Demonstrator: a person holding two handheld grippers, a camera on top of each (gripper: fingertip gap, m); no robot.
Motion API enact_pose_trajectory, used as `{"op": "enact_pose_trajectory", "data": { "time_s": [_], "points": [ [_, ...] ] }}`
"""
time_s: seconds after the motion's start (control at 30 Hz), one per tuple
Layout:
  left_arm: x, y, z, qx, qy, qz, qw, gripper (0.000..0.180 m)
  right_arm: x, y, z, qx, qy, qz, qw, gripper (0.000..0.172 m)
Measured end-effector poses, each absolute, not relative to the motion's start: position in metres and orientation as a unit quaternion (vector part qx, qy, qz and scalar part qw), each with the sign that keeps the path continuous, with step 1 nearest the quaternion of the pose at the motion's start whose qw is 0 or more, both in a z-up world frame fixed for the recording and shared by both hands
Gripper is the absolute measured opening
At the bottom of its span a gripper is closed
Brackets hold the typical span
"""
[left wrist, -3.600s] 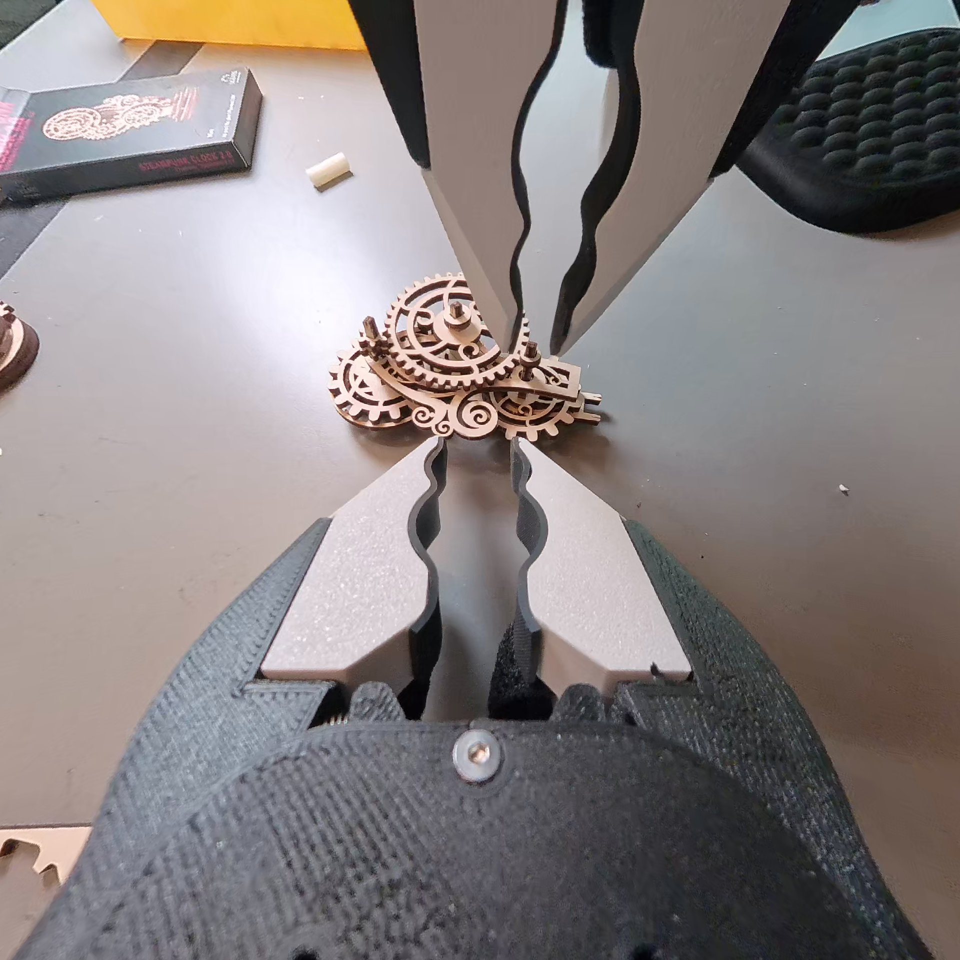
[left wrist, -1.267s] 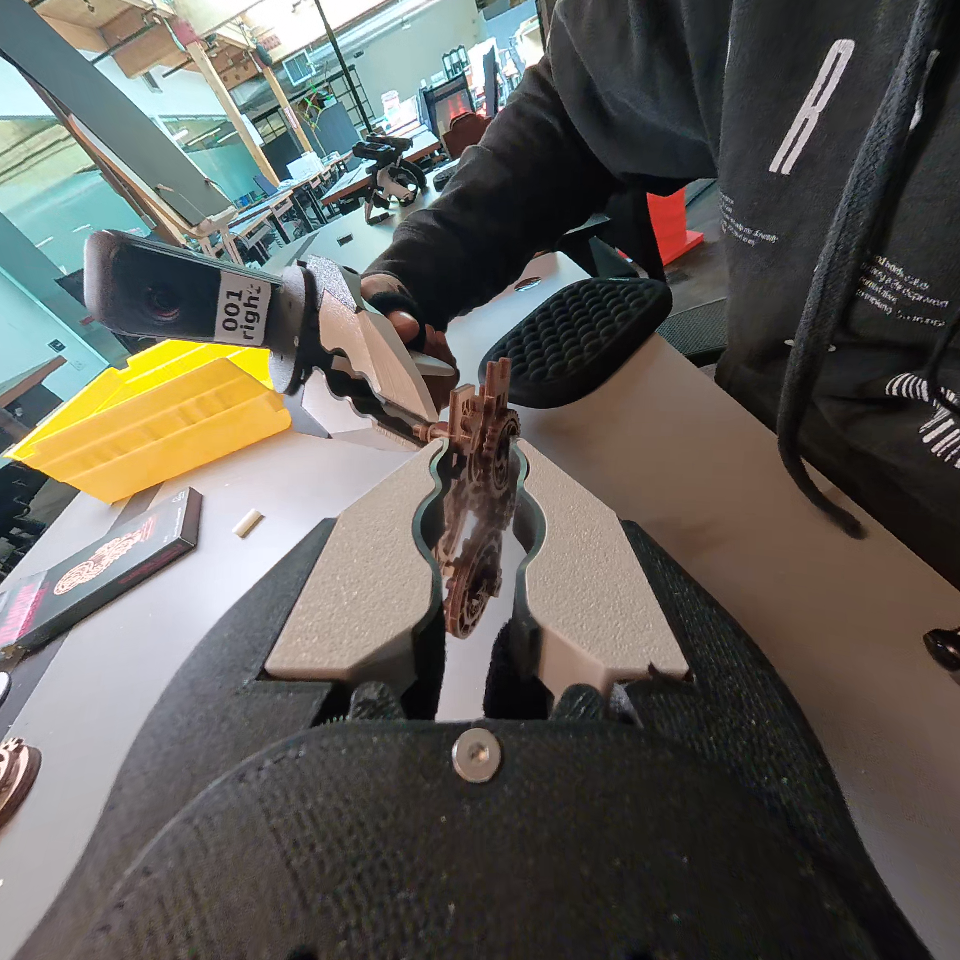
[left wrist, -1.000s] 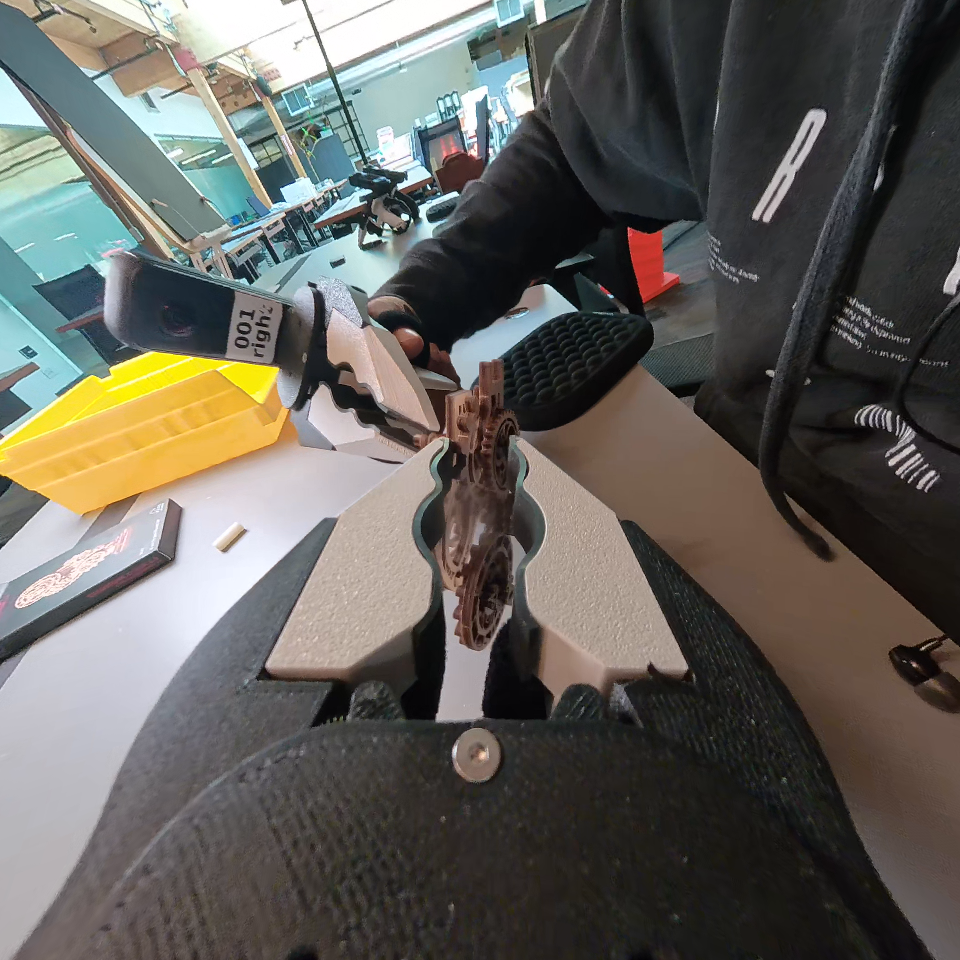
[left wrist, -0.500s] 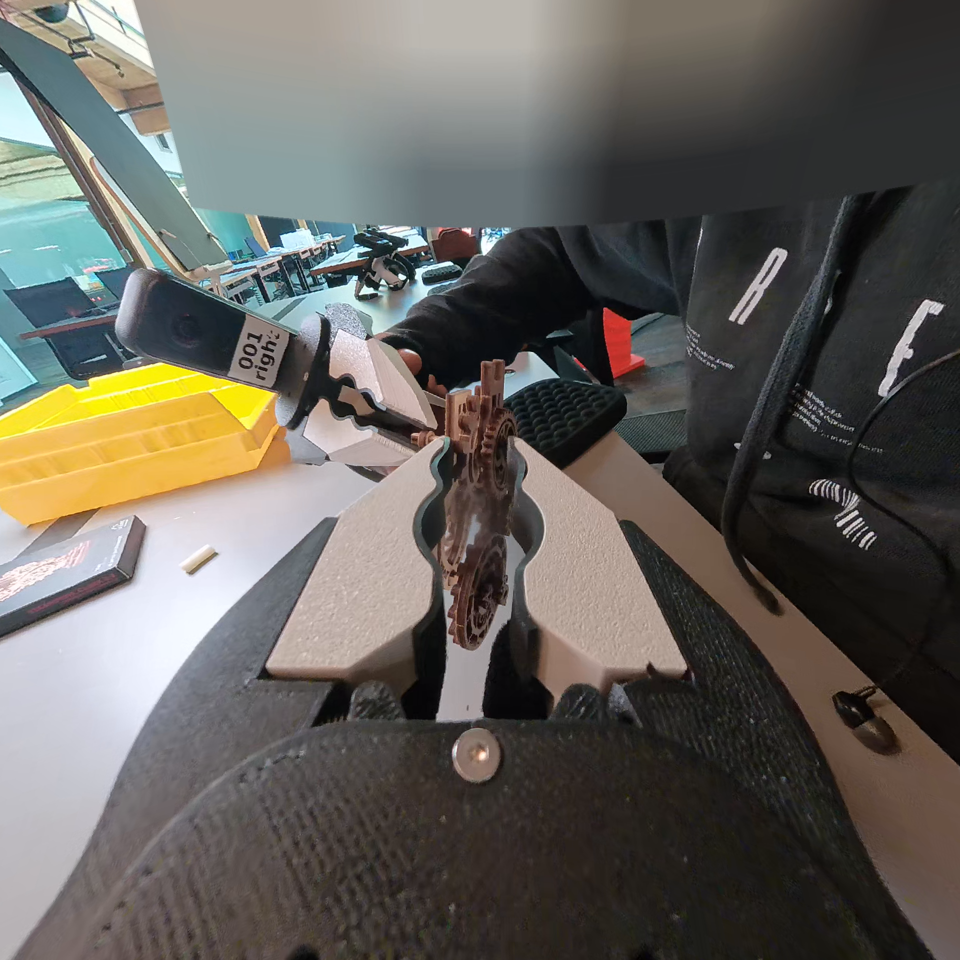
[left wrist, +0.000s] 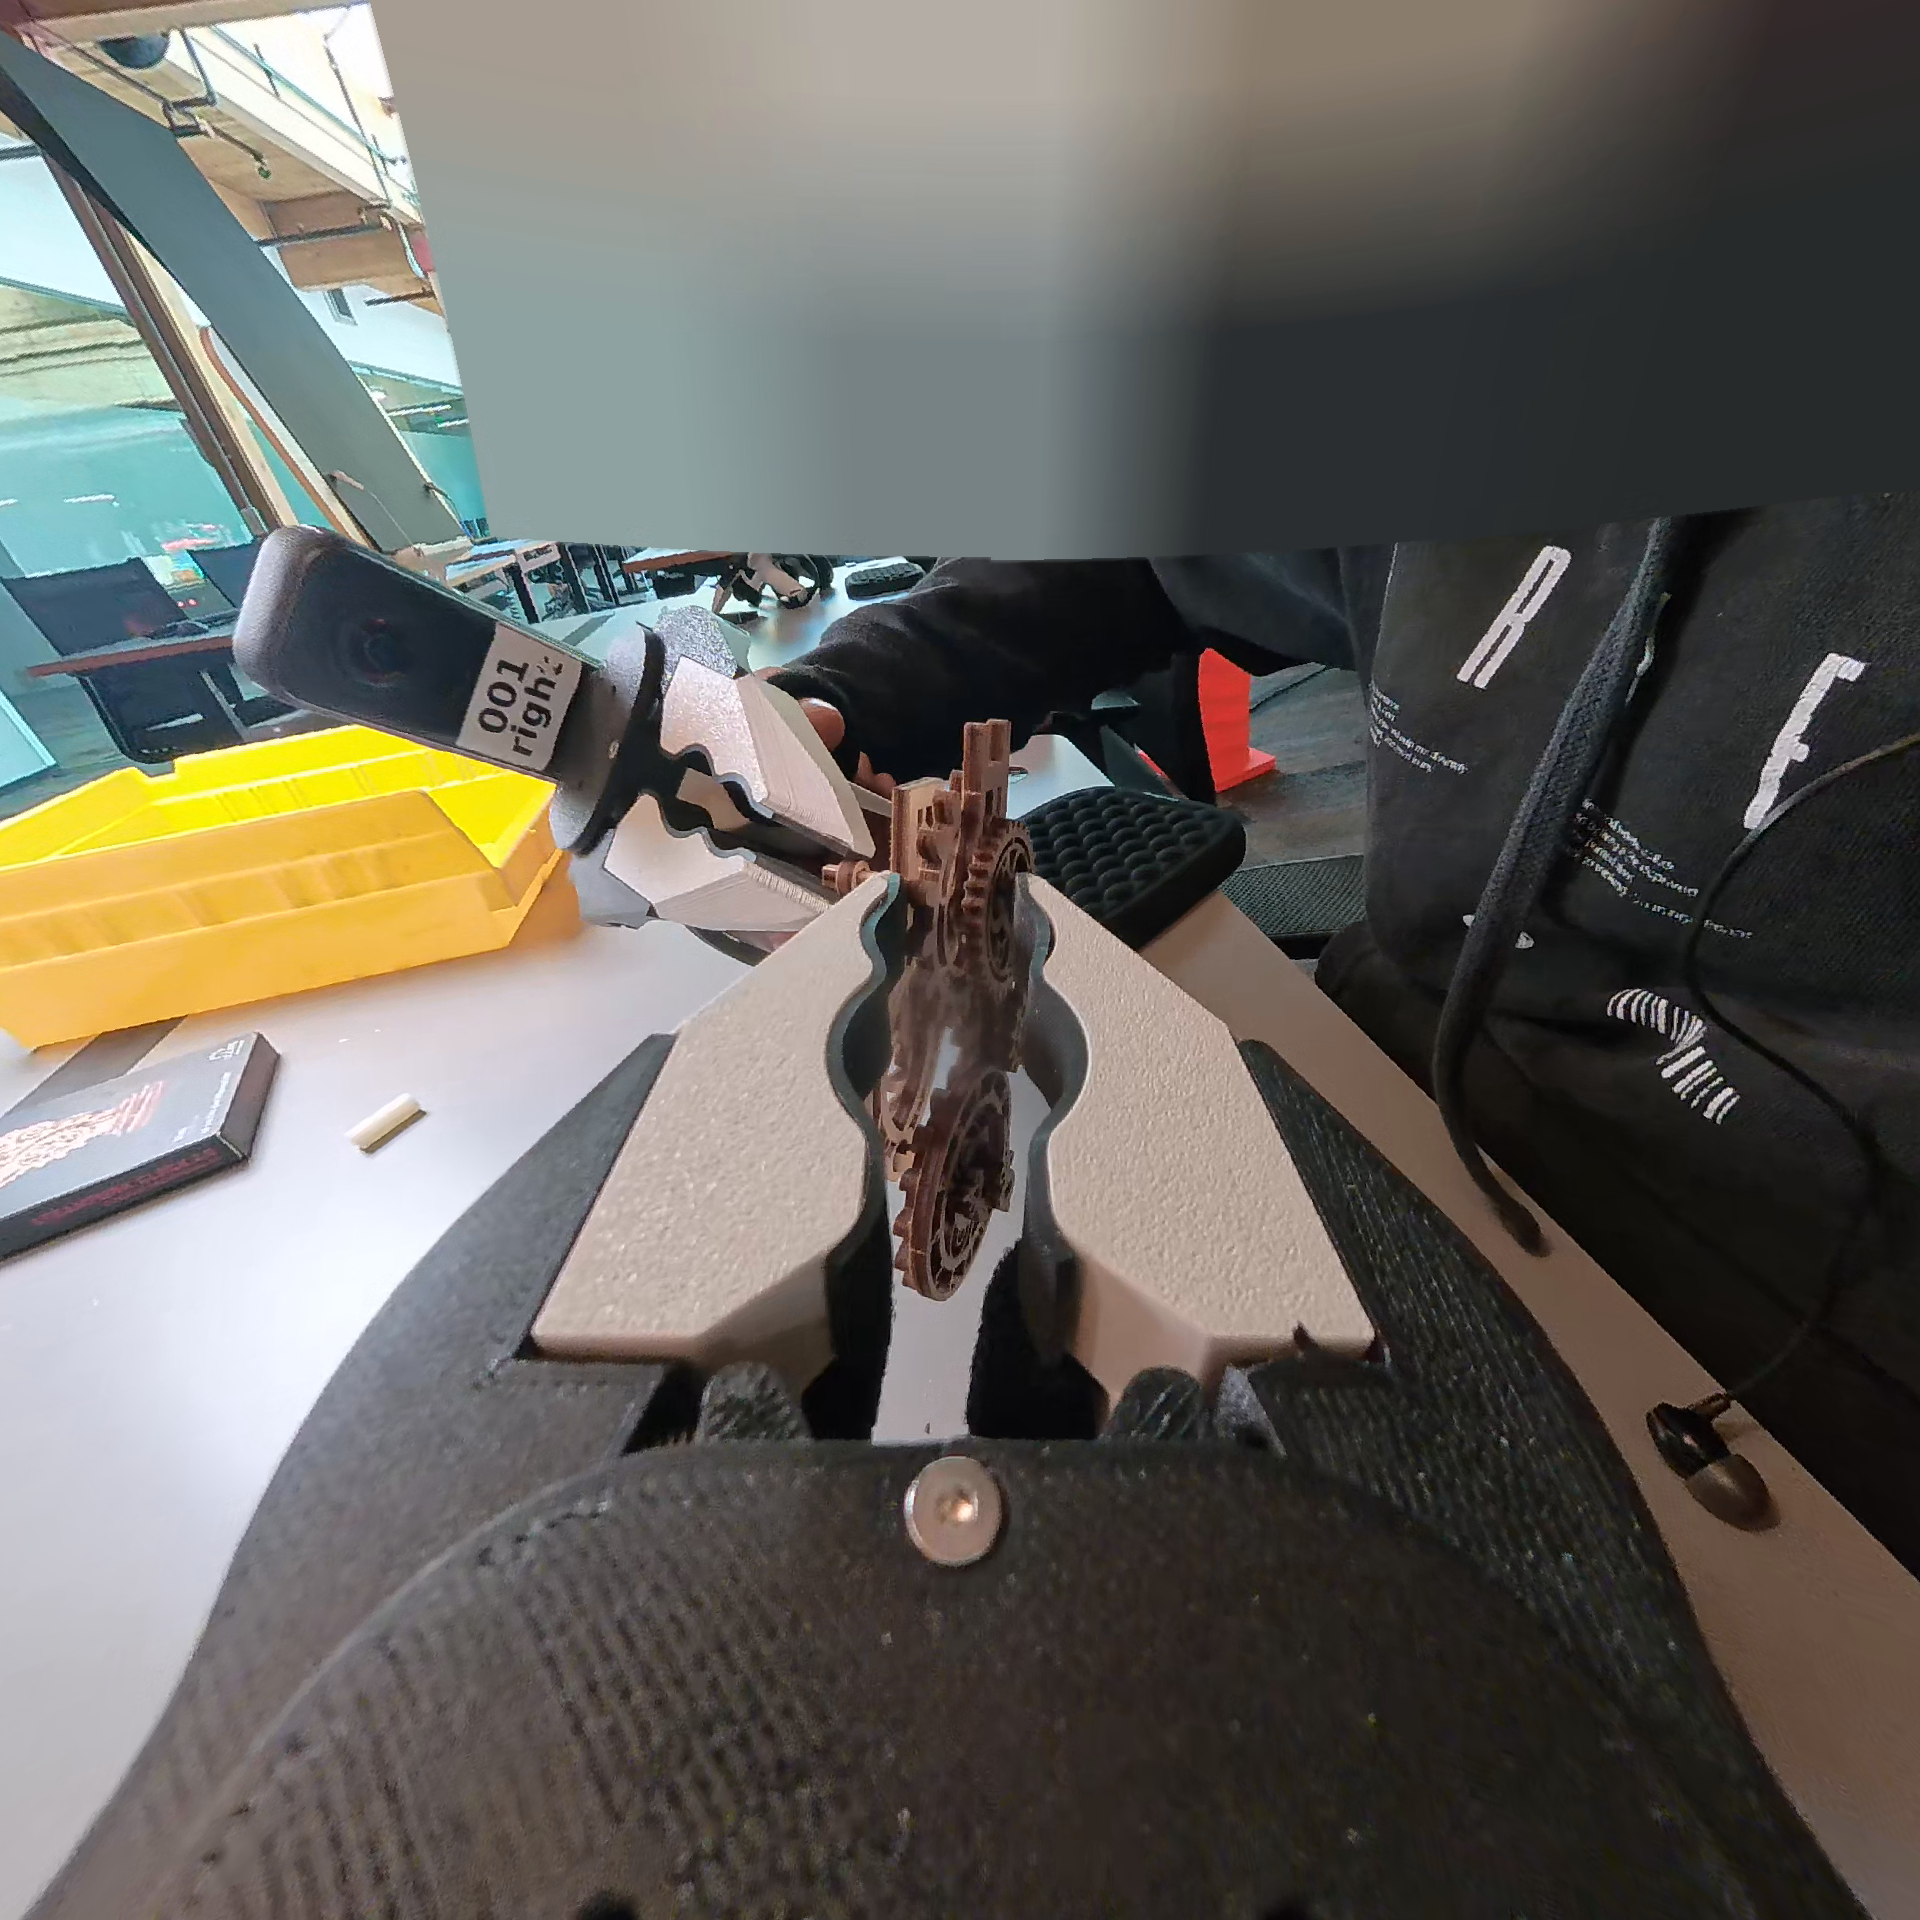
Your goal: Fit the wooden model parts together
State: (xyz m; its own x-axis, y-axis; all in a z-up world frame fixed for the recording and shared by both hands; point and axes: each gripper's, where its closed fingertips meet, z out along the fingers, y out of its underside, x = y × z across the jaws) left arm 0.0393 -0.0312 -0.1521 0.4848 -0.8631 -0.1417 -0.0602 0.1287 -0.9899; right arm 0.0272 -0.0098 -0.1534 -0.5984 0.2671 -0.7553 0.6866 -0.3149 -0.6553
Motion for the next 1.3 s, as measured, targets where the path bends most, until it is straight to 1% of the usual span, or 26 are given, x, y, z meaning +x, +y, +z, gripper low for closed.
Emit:
{"op": "enact_pose_trajectory", "data": {
  "time_s": [0.87, 1.3],
  "points": [
    [0.039, -0.034, -0.147, -0.562, 0.395, -0.315, 0.655, 0.016, 0.029, -0.012, -0.141, 0.423, 0.593, -0.663, 0.173, 0.006],
    [0.041, -0.034, -0.148, -0.564, 0.398, -0.312, 0.652, 0.015, 0.031, -0.012, -0.145, 0.410, 0.610, -0.659, 0.161, 0.007]
  ]
}}
